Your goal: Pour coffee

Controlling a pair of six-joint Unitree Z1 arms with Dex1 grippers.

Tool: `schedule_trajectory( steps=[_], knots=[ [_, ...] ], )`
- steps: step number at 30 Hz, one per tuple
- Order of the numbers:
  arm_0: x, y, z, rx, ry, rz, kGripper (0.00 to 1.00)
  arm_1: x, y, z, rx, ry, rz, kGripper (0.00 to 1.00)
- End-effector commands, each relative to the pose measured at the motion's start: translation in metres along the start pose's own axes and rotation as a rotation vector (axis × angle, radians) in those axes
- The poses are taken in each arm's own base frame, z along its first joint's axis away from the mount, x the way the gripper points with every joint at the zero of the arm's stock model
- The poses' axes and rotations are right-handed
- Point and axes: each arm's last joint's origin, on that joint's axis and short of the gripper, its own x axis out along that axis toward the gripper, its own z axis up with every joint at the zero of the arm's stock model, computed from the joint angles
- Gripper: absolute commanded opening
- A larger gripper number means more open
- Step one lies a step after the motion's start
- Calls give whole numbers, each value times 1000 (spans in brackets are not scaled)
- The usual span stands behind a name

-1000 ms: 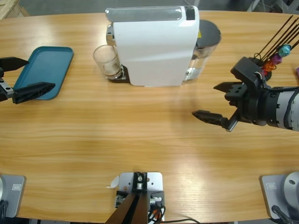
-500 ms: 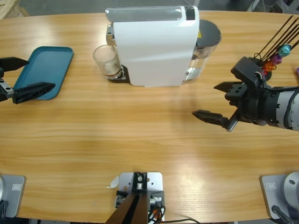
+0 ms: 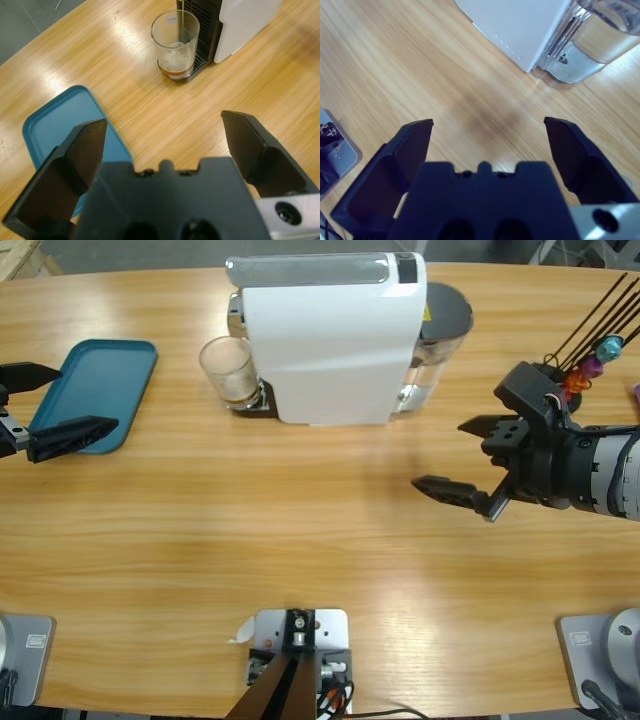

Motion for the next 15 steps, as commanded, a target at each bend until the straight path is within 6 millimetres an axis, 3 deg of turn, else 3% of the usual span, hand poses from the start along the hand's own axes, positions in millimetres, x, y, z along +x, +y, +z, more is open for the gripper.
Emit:
schedule_trajectory(
  steps=[1, 7, 12, 15],
  knots=[
    [8, -3, -6, -1, 52, -21, 991, 8, 1, -8, -8, 38, -17, 1000],
    [5, -2, 1, -1, 28, -19, 988, 5, 0, -8, -7, 25, -16, 1000],
    [9, -1, 35, 19, -33, -30, 987, 5, 0, -5, 7, 14, -20, 1000],
    [19, -3, 44, 39, -47, -46, 987, 3, 0, -3, 33, 0, -19, 1000]
  ],
)
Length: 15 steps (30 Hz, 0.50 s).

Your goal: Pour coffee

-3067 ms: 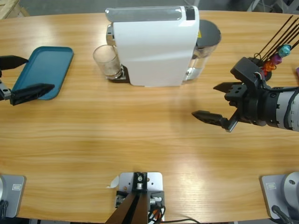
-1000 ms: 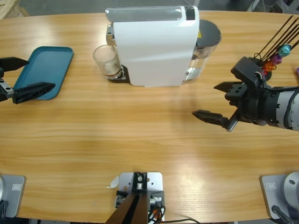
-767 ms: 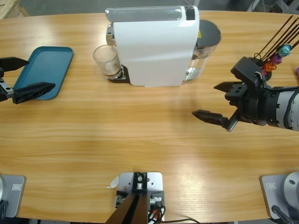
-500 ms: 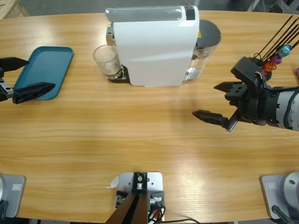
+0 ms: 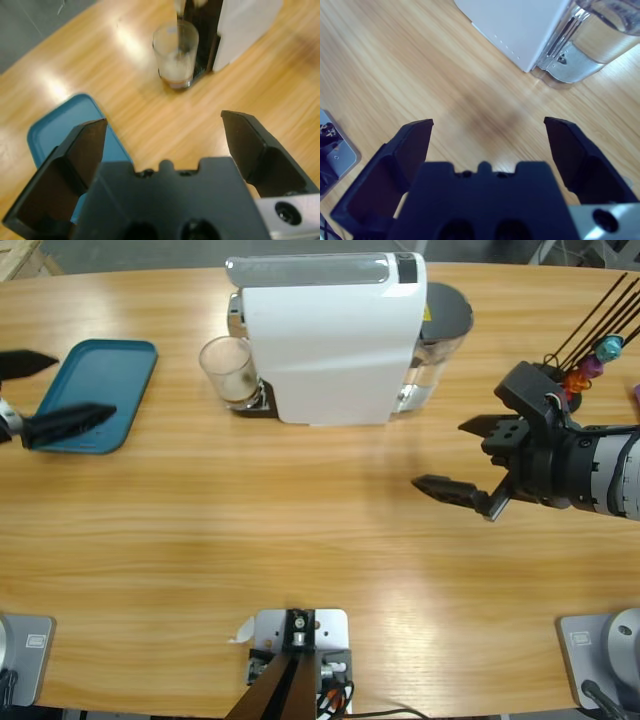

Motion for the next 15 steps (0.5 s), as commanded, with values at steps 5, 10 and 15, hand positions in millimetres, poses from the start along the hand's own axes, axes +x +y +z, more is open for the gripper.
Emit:
schedule_trajectory(
  steps=[5, 10, 15],
  knots=[
    [51, -10, 16, 47, -4, -89, 982, 0, 1, -2, 34, -8, -15, 1000],
    [76, -15, -4, 52, 93, -98, 913, 0, 0, -4, 34, -1, -15, 1000],
    [94, -19, -15, 71, 135, -132, 897, 4, 1, -5, 33, 16, -12, 1000]
  ],
)
